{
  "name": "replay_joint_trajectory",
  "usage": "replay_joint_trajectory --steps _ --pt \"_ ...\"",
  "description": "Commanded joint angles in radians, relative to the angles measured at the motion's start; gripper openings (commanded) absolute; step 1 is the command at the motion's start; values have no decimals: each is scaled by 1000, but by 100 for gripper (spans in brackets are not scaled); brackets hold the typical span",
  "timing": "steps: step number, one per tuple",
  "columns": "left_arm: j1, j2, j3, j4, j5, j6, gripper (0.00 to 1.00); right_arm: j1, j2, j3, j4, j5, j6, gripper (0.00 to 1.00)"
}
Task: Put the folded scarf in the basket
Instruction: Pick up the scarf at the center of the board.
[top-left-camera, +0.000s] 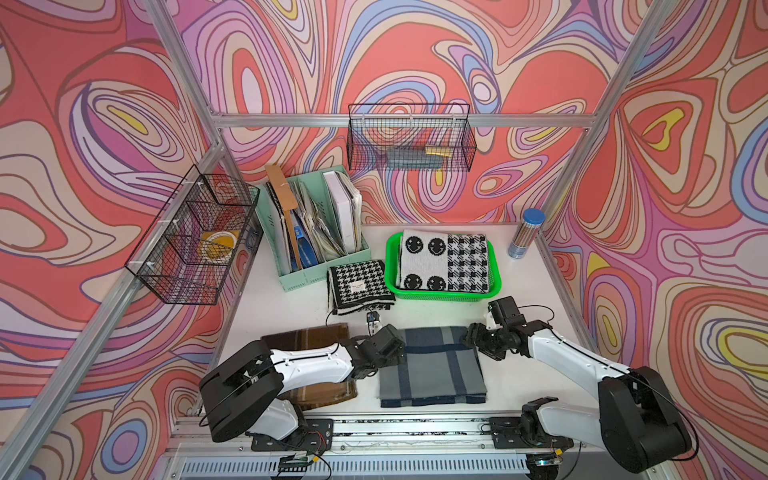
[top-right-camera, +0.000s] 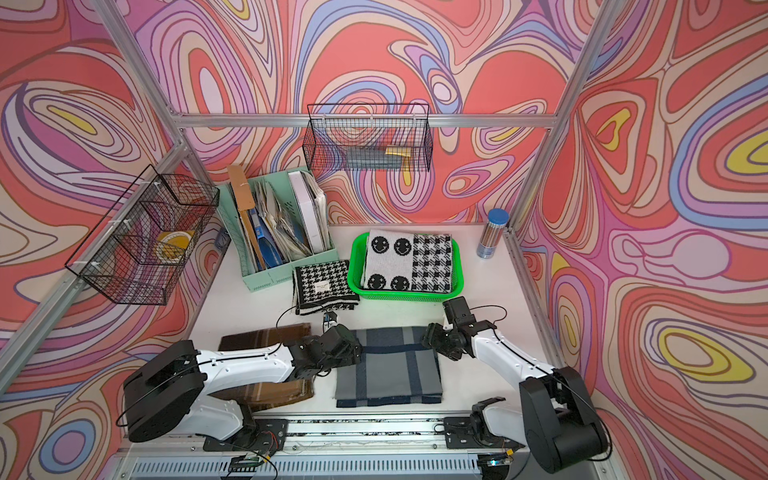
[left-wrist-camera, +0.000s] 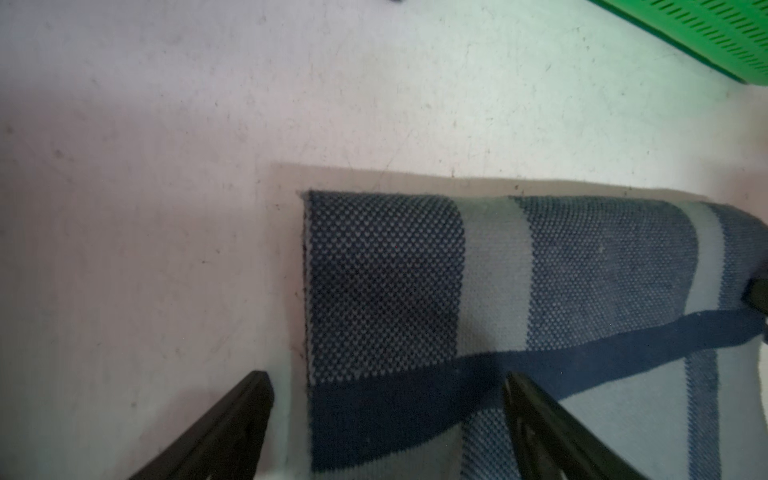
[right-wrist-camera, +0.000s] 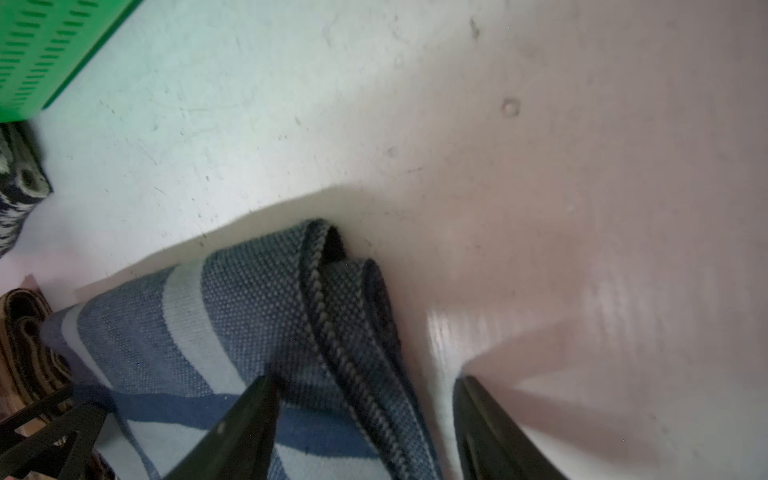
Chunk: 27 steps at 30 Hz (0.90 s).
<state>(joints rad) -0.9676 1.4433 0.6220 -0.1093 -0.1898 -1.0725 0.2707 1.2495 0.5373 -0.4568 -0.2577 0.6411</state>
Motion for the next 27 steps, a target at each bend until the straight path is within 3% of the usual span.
replay_joint_trajectory --steps 1,5,7,9,11,12,13,17,22,27 --pt "5 38 -11 -26 47 -19 88 37 26 -5 10 27 20 65" --pt "4 48 -8 -12 62 -16 78 76 48 -2 32 41 22 58" --pt "5 49 -7 -7 64 -14 69 80 64 -5 48 33 23 47" --pt "5 48 -4 -2 69 2 47 83 70 -7 62 21 20 28" --pt "4 37 3 -9 76 28 14 90 50 -9 73 7 16 7" --pt "5 28 8 -11 83 46 4 94 25 -12 77 -1 14 0" --pt "5 14 12 -15 92 68 0 97 0 -14 79 -8 13 0" --pt "4 -79 3 -36 96 99 0 108 -177 -31 74 -22 8 0" --pt "-2 -298 -29 9 103 125 0 109 -412 -13 26 -41 31 0" --pt "-2 -360 109 -69 53 232 0 109 -474 91 -33 36 39 0"
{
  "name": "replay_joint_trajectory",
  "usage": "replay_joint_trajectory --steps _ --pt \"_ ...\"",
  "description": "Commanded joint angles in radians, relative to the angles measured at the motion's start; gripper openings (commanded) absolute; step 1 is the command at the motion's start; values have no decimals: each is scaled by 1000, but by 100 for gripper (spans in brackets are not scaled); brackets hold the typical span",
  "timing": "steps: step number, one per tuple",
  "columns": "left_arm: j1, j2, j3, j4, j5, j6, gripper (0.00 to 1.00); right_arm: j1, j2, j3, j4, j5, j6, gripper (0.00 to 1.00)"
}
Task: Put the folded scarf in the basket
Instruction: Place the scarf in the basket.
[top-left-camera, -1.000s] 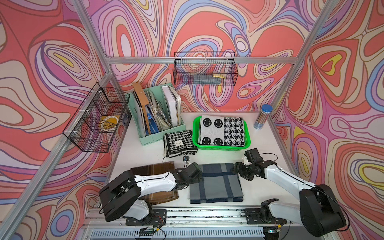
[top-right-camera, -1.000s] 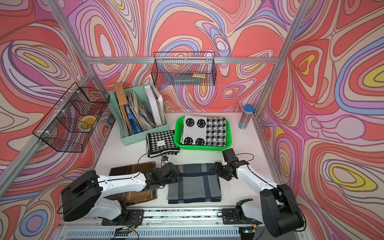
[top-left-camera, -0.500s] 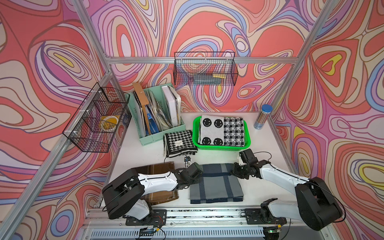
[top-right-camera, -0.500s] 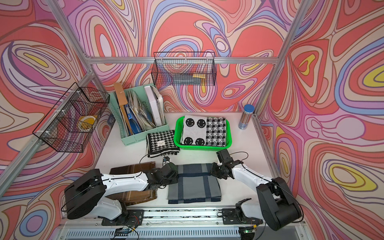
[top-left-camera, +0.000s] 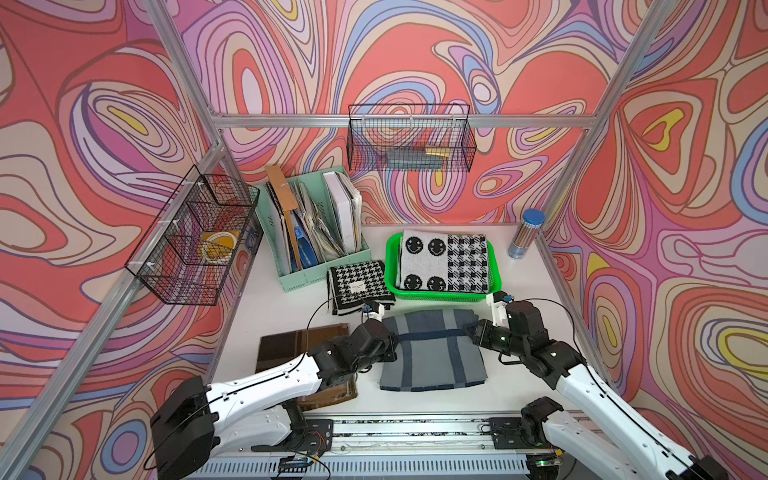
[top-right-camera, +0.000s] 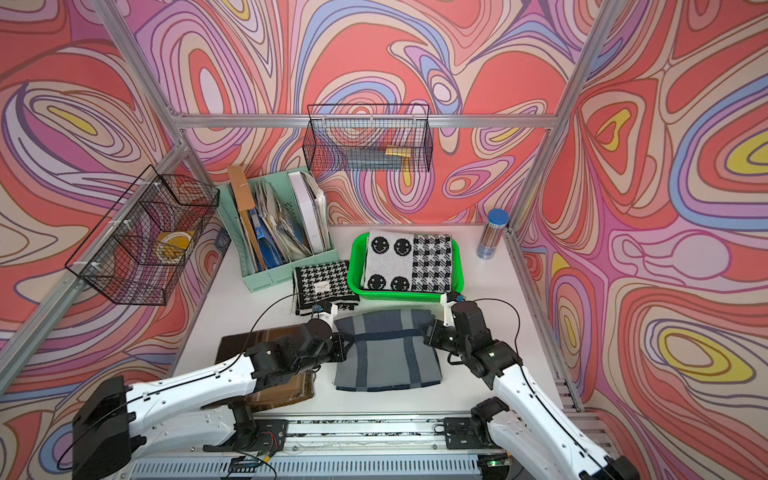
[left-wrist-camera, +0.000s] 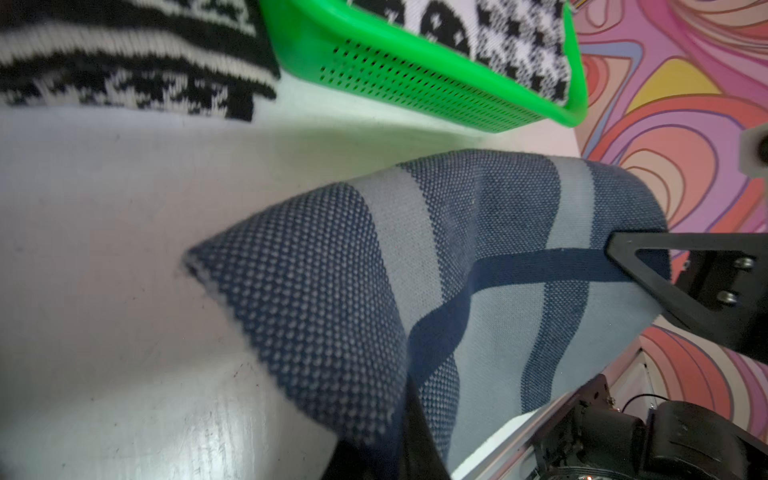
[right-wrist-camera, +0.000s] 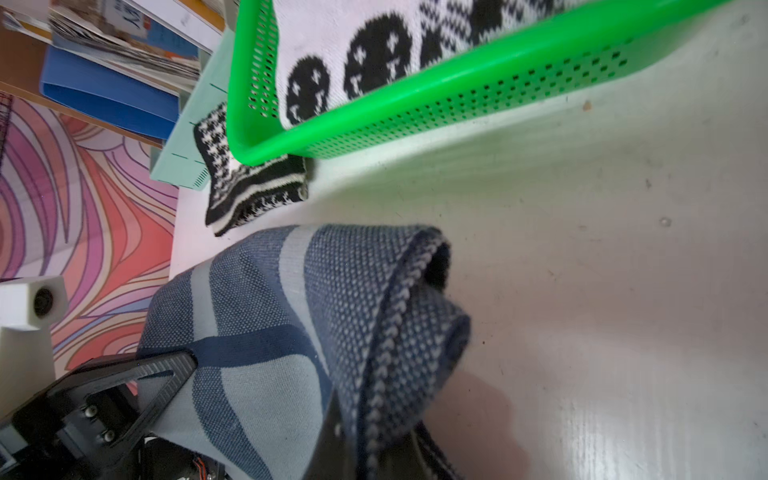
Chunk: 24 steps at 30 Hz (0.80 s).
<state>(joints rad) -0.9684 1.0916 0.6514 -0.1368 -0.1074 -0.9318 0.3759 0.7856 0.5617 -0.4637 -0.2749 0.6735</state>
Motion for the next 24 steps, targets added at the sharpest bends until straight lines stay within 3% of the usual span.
replay_joint_trajectory --steps 1,6,9,16,24 --pt "-1 3 119 -59 -45 122 0 4 3 107 -47 97 2 0" --pt "13 94 298 -87 -120 249 0 4 112 309 -164 351 -12 0" --pt "59 159 392 -59 -107 297 0 3 202 421 -179 464 -41 0" --pt "195 359 587 7 14 357 0 0 408 636 -138 603 -114 0" --pt "330 581 792 0 123 358 0 -81 606 788 -49 584 -171 0"
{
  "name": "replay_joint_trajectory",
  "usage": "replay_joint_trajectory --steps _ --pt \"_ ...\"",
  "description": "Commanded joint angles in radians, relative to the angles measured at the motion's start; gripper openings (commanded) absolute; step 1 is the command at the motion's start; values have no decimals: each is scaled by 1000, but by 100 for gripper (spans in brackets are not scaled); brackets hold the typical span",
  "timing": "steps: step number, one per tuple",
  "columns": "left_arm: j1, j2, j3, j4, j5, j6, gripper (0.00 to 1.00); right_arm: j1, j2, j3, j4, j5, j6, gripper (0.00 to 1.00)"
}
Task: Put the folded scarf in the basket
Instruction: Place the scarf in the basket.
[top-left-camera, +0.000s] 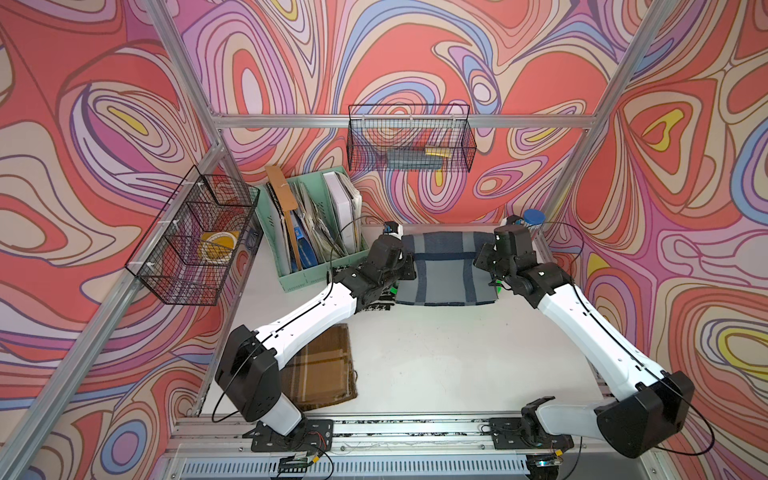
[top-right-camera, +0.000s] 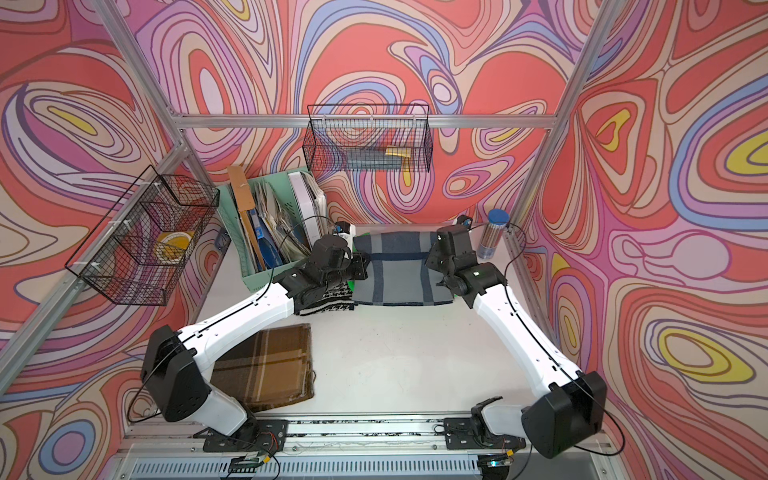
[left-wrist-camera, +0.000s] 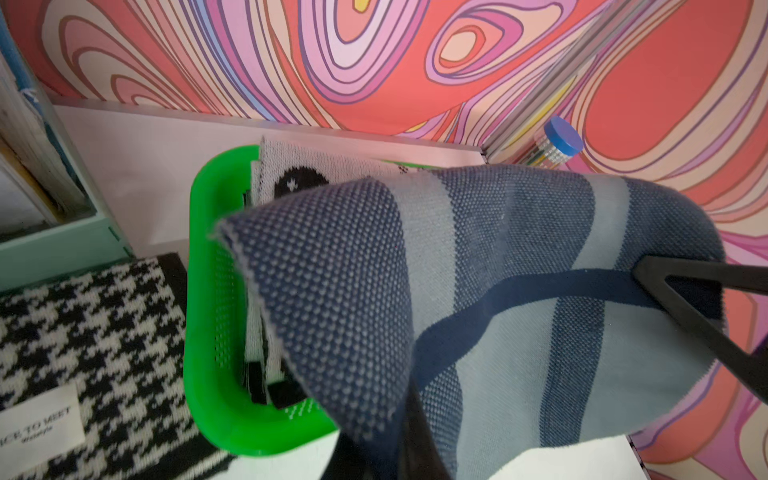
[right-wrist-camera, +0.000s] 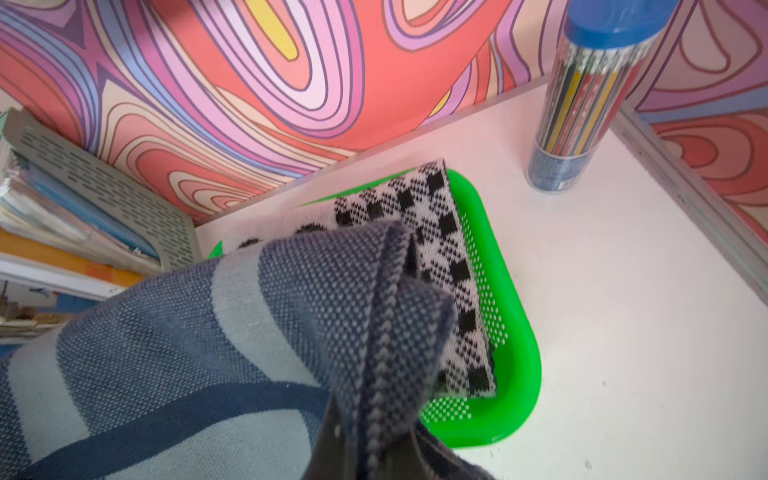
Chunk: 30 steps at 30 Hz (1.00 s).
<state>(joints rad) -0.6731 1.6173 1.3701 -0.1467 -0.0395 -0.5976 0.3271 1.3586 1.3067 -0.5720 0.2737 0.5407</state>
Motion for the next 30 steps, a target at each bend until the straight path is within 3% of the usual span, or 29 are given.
replay_joint_trajectory --steps 1,12,25,26,27,28,29,30 --pt "44 84 107 0 61 28 0 -47 55 58 70 24 -46 0" --pt "98 323 326 -54 109 35 0 -134 209 94 135 -25 -69 0" --pt "135 422 380 -95 113 11 0 -186 352 122 167 -95 -75 0" --pt "140 430 394 -102 133 15 18 -187 365 137 153 -94 -76 4" --pt "143 432 404 -99 168 26 55 -187 373 155 134 -94 -76 20" --pt "144 429 408 -97 187 35 78 -187 379 166 122 -94 -77 37" --pt "143 417 407 -96 192 36 92 -186 377 177 113 -93 -81 53" --pt "144 403 402 -96 196 34 98 -186 373 184 105 -90 -84 60"
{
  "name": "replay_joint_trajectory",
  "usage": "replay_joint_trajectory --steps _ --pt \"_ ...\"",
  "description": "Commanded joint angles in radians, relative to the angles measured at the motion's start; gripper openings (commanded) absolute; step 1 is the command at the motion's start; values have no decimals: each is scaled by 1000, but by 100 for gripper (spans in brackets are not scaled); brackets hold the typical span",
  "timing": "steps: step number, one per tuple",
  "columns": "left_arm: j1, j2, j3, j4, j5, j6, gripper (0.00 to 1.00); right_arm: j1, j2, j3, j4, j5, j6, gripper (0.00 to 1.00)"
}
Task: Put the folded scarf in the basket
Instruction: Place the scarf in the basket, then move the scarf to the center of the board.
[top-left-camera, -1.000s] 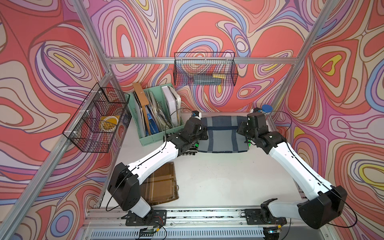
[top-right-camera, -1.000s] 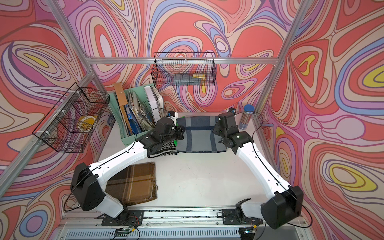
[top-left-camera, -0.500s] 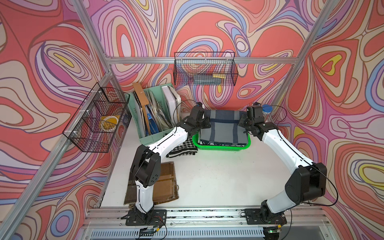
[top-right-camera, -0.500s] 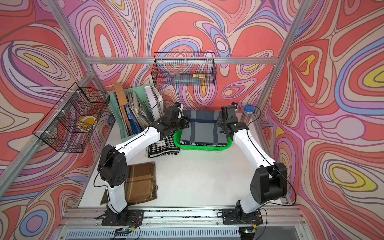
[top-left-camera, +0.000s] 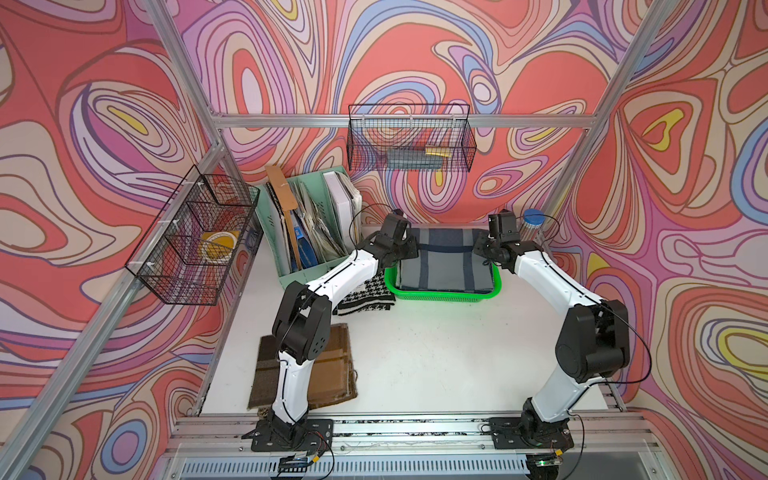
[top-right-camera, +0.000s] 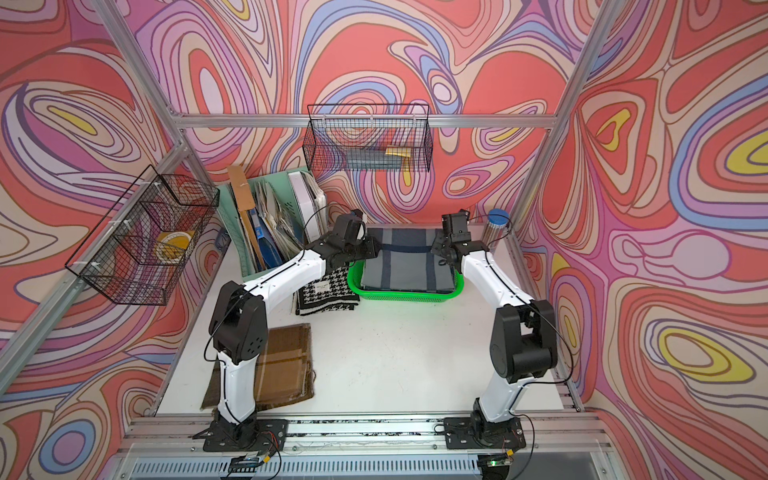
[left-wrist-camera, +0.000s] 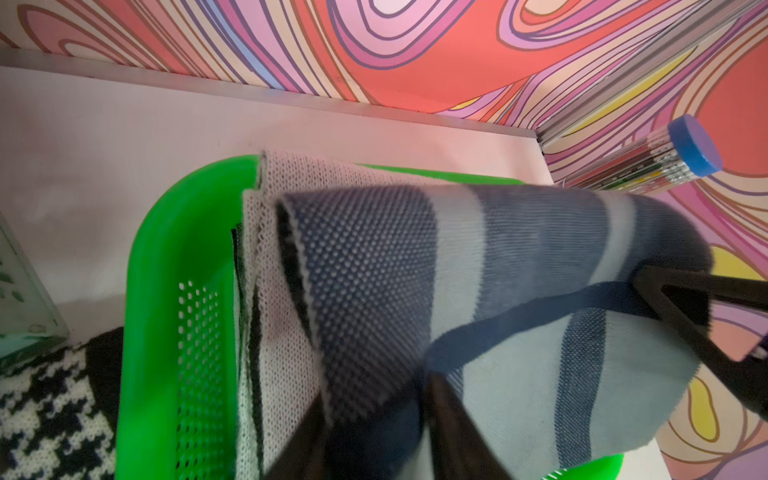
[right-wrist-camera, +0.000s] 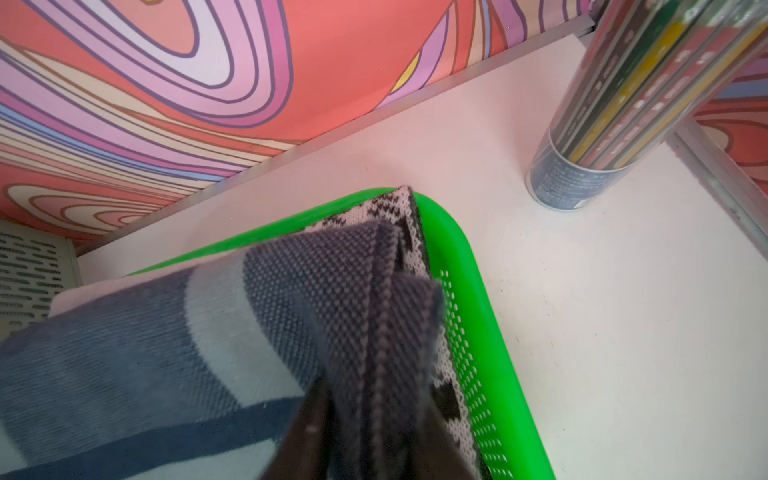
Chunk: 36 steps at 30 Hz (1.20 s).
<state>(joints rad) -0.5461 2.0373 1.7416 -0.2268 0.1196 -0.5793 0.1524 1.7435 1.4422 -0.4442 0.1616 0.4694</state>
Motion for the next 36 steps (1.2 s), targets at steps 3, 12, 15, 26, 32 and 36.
replay_joint_trajectory --steps 3,12,15,26,32,36 --pt "16 -91 -18 -7 66 -2 99 -13 -59 49 -48 40 -25 67" --pt "13 -466 -470 17 52 -80 98 -11 -406 -277 -42 -240 32 65" --pt "7 -625 -652 19 29 -126 97 4 -545 -446 -8 -360 120 65" --pt "5 -1116 -1022 -256 -204 -270 96 496 -654 -762 244 -294 395 65" --pt "4 -1290 -1112 -375 -338 -344 96 717 -421 -702 369 -200 433 64" --pt "4 -1348 -1134 -399 -383 -366 96 793 -243 -607 415 -202 424 63"
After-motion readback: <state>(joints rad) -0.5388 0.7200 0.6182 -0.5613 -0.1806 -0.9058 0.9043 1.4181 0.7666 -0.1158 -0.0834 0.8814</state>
